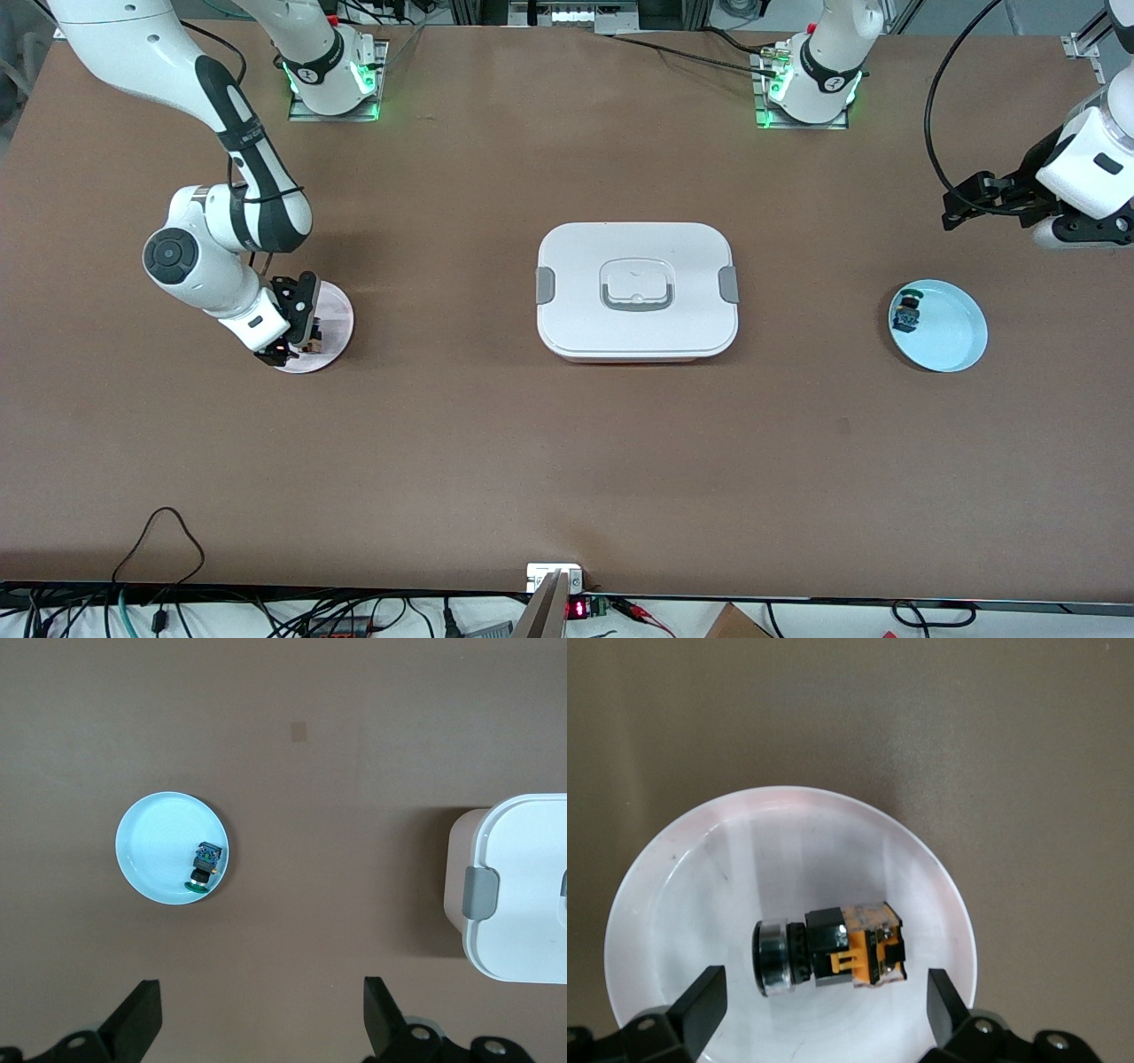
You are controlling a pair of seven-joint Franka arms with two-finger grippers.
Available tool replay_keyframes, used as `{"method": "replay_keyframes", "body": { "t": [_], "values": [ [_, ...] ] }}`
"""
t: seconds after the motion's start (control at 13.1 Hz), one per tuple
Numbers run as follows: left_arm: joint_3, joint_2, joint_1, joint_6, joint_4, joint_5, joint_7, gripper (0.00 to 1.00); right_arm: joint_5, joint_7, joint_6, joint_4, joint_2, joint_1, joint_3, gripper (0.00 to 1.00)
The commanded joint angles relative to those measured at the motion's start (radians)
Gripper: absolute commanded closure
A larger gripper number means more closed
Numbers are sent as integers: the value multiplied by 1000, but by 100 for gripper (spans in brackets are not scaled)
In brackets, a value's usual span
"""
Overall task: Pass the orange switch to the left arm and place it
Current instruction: 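Close the right gripper on the orange switch and lift it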
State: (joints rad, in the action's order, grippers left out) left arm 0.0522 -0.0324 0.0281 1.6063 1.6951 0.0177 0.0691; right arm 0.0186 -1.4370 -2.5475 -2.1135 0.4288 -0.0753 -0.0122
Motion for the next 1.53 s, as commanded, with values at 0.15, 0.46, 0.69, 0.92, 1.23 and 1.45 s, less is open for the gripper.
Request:
{"method": "replay_keyframes", "body": {
  "t": [0.15,0.46,0.69,0.92,1.23,1.45],
  "values": [
    [3,12,6,-19,-29,5,-3,0,0,-17,-49,-14,16,-6,1,0],
    [3,12,7,-19,-29,5,-3,0,-2,-16,-117,-59,18,-6,1,0],
    [3,12,7,-19,-29,5,-3,0,0,-17,-117,-59,11,-8,1,16],
    [3,12,7,-19,-29,5,-3,0,0,-23,-111,-56,-10,-17,1,92],
    [3,12,7,-19,-29,5,-3,0,0,-37,57,-31,-114,-34,1,100],
    [5,12,7,-20,-29,5,-3,0,-2,-33,290,32,-218,-54,14,100]
  ]
}}
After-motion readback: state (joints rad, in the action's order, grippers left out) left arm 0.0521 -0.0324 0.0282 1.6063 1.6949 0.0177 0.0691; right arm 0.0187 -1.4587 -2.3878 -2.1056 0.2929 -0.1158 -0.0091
